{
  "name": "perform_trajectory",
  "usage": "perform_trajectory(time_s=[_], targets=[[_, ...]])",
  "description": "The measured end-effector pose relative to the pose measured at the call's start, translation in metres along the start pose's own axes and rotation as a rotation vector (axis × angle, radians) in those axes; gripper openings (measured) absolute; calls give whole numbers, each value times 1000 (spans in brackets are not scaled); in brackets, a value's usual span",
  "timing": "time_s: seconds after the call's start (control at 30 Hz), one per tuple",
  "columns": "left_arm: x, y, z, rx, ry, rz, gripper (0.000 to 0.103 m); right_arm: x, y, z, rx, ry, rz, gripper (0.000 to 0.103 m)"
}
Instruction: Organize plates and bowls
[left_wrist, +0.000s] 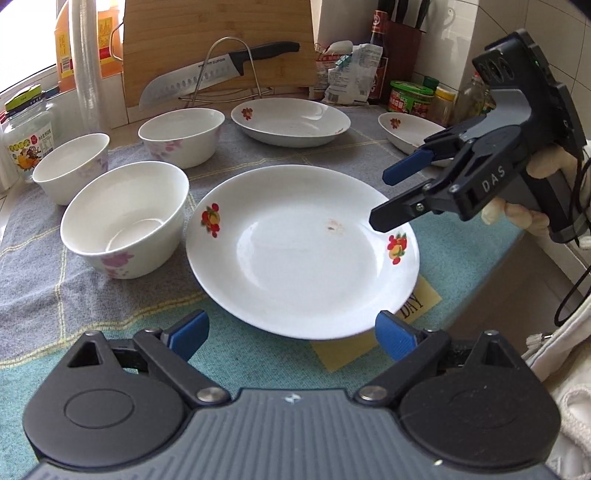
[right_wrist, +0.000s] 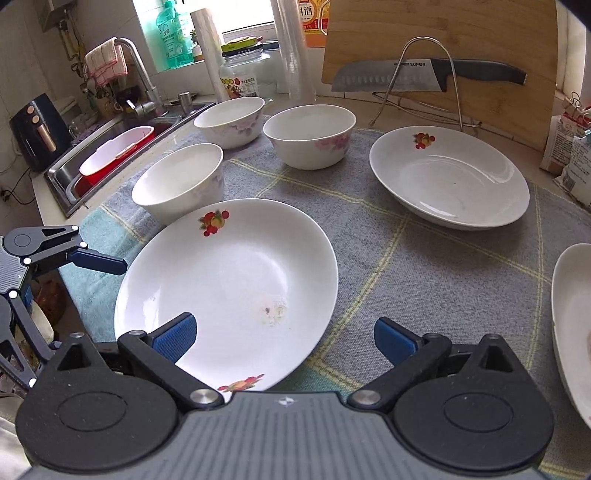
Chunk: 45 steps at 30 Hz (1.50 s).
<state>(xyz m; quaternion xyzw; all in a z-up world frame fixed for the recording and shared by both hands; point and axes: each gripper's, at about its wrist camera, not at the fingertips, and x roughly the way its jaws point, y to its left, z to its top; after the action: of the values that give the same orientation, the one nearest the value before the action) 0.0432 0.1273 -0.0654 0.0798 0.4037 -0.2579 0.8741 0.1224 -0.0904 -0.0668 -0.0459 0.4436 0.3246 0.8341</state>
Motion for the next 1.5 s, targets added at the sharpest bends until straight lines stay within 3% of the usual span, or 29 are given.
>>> perform_trajectory(time_s=[0.37,0.63,0.83,1.2,1.5], targets=[[14,-3,-10,75,4,11,96,27,12,5,-21,75,50,103],[25,3,-6,71,-3,-19,97,43,17,14,-12,110,45,103],[27,3,-7,64,-13,-35,102,45,13,19,23,136,44,103],[32,5,-4,122,-5,-16,102,41,-9,22,198,106,111,103],[31,11,-5,157,-25,-52,102,46,-9,34,188,109,106,103]])
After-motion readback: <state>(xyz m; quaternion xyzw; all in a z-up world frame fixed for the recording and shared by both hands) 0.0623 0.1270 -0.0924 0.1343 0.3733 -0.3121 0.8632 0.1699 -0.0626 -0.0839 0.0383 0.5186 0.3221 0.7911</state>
